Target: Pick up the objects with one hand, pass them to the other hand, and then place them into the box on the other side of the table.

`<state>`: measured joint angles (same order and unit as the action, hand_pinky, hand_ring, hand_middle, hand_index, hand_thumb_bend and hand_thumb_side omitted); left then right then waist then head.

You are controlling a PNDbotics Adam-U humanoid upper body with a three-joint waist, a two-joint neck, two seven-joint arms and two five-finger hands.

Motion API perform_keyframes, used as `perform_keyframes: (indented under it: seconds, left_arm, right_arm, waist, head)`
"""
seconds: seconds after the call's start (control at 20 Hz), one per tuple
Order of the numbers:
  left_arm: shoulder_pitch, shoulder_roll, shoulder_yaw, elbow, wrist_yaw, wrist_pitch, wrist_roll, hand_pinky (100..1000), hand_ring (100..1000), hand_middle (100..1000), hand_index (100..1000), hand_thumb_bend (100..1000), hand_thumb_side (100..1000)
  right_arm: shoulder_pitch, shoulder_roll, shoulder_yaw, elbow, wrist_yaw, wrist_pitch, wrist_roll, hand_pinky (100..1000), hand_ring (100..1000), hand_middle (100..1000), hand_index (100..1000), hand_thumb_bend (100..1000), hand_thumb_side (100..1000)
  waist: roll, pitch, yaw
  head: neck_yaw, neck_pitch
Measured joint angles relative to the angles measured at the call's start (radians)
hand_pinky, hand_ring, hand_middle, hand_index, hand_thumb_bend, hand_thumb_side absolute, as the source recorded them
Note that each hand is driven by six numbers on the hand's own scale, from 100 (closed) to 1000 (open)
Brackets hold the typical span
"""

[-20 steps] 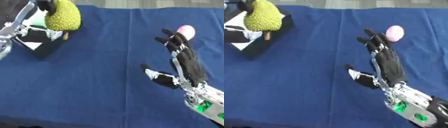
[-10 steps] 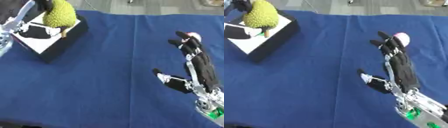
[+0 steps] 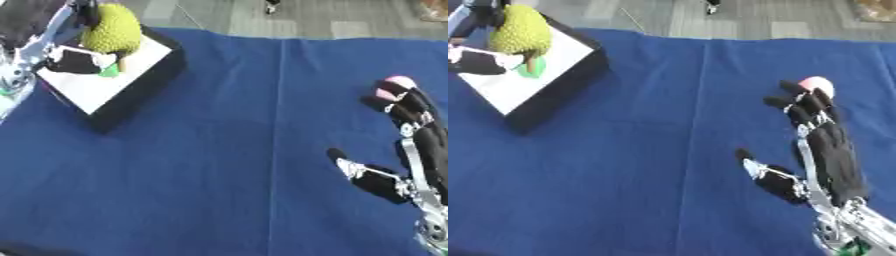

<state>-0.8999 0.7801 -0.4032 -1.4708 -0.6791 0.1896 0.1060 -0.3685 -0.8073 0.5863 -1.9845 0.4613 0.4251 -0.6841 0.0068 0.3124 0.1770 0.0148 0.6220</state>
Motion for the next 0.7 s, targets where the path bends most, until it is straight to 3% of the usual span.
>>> perform_keyframes:
  seconds: [0.7]
  left_arm:
    - [-0.020,-0.044,0.053,0.167,-0.124,0.052,-0.006,571,475,431,501,387,267]
  right_arm:
    - [0.007,0.012,0.006,0.000,-0.001,-0.032,-0.032,1000,662,843,743,620,139]
  waist:
    - [-0.007,0.027,-0.031]
  head:
    - [0.039,-0.008]
